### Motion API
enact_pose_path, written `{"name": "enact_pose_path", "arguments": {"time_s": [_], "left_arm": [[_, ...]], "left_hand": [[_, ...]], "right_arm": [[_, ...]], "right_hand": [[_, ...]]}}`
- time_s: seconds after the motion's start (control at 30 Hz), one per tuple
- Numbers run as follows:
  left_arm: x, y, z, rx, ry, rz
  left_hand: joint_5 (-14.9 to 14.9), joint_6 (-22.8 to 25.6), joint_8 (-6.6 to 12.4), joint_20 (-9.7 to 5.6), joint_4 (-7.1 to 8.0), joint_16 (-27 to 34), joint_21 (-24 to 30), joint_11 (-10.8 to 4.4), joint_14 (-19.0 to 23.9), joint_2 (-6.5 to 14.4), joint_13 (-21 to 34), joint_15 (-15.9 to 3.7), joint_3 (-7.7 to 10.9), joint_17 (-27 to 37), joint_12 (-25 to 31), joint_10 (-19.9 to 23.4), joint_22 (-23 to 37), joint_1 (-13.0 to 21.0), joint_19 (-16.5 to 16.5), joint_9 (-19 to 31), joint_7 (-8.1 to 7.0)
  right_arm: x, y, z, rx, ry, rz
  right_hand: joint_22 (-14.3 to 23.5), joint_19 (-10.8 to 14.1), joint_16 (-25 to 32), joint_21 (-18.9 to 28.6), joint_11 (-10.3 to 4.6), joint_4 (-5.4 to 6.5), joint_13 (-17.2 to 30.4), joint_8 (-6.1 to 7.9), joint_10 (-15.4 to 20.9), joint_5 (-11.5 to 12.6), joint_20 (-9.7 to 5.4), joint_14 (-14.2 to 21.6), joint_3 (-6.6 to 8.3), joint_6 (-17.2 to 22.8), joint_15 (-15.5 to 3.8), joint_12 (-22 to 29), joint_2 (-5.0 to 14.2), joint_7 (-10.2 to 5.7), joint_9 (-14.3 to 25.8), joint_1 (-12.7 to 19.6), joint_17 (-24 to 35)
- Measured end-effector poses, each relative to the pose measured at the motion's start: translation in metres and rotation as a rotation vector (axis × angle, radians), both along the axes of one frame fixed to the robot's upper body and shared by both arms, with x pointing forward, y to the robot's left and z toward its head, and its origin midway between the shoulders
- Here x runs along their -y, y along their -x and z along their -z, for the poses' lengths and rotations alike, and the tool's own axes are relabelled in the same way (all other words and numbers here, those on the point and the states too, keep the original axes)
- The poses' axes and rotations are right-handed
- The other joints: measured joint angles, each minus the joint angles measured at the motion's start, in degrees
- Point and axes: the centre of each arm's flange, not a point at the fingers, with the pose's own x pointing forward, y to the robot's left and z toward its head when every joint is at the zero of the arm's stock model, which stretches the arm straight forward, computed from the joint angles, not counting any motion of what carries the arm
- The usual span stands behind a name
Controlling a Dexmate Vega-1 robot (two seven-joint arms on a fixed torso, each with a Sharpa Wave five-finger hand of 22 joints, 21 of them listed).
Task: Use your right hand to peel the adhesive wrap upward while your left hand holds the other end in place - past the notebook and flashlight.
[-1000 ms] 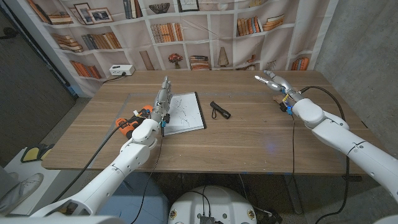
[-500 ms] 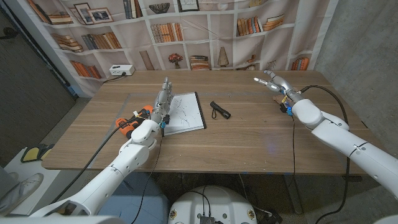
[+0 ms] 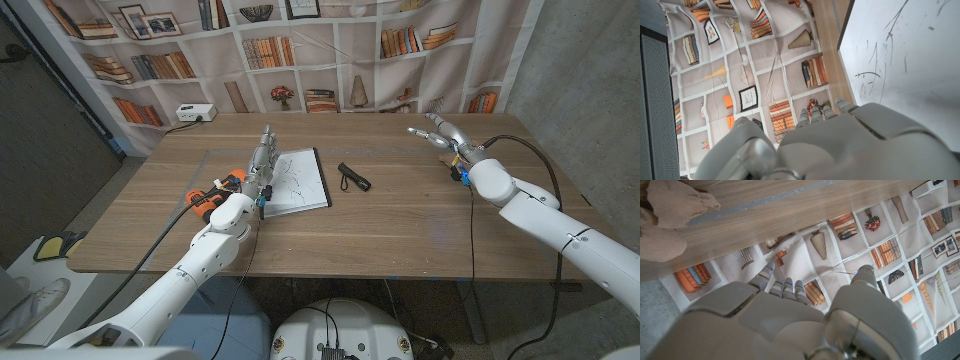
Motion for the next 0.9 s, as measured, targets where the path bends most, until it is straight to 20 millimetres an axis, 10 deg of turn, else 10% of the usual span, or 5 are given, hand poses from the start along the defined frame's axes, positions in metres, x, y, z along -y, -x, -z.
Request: {"name": "enact_pose_path", "arguments": {"time_s": [0.9], "left_arm": [[-0.0004,-0.0034,-0.0056,-0.001,-0.010,0.004]], "left_hand": [[0.0,0.5,0.00,0.00,0.00,0.0,0.0,0.00,0.6,0.0,0.0,0.00,0.00,0.0,0.0,0.6,0.0,0.0,0.0,0.0,0.10]], "right_arm": [[0.0080,-0.0001,-0.0025,0.020,0.051,0.103]], "right_hand": [[-0.1,0.5,0.0,-0.3,-0.23,-1.10,-0.1,-0.03,0.2,0.0,-0.09,0.0,1.11,0.0,0.00,0.0,0.23,-0.03,0.0,3.1,-0.3]]}}
